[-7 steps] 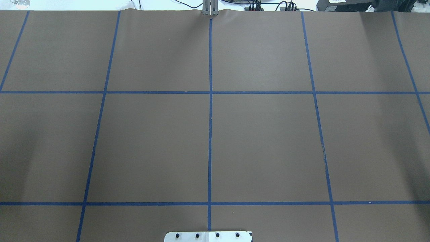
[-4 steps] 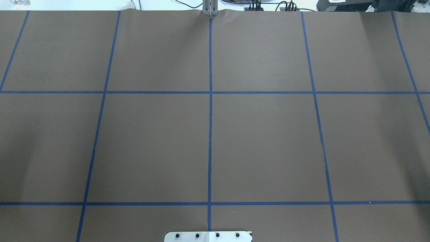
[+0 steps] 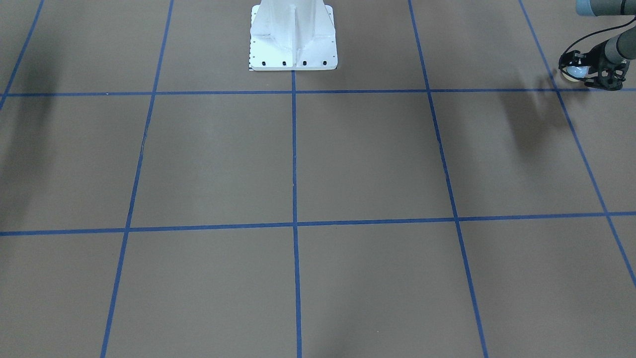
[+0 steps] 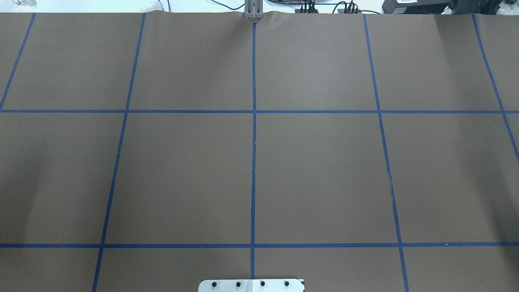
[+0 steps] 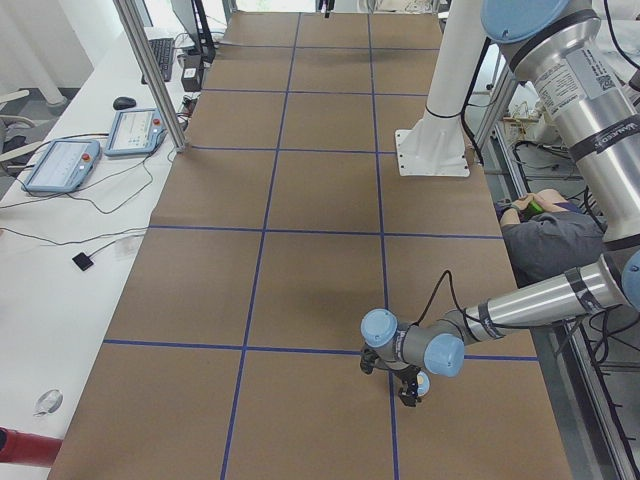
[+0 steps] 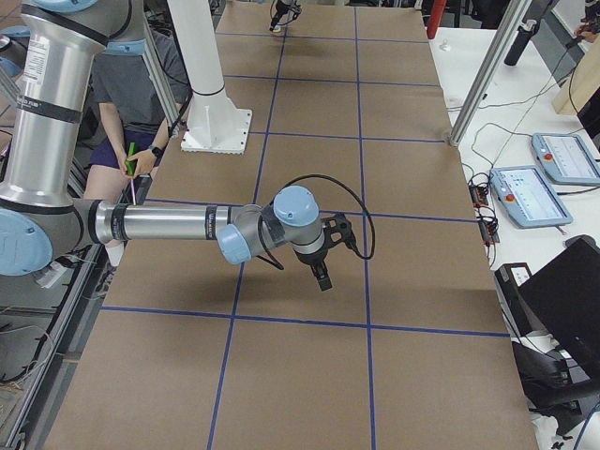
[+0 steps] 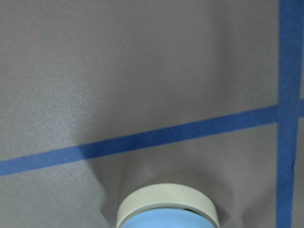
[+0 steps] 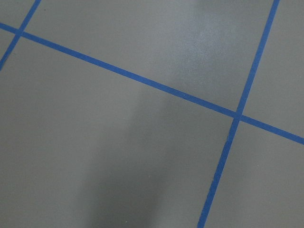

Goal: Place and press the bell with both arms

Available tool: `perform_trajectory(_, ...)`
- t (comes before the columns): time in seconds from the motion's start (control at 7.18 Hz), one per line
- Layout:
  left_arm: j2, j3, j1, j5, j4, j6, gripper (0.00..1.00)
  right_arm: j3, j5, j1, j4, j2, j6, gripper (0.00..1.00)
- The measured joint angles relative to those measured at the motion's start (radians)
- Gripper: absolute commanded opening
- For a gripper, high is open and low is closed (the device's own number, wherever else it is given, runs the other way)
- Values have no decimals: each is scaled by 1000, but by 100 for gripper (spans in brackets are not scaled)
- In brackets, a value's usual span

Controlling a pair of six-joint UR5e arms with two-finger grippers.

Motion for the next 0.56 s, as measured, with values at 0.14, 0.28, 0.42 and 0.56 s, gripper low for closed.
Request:
perform_trajectory(0.14, 0, 0, 0, 0, 0, 1, 91, 0, 0, 0, 0, 0, 0, 100)
perform_trajectory(0.28, 0, 0, 0, 0, 0, 1, 91, 0, 0, 0, 2, 0, 0, 100)
perform_trajectory(0.42, 0, 0, 0, 0, 0, 2, 91, 0, 0, 0, 5, -1, 0, 100)
perform_trajectory(0.56, 0, 1, 0, -1, 0, 2, 91, 0, 0, 0, 8, -2, 0, 100)
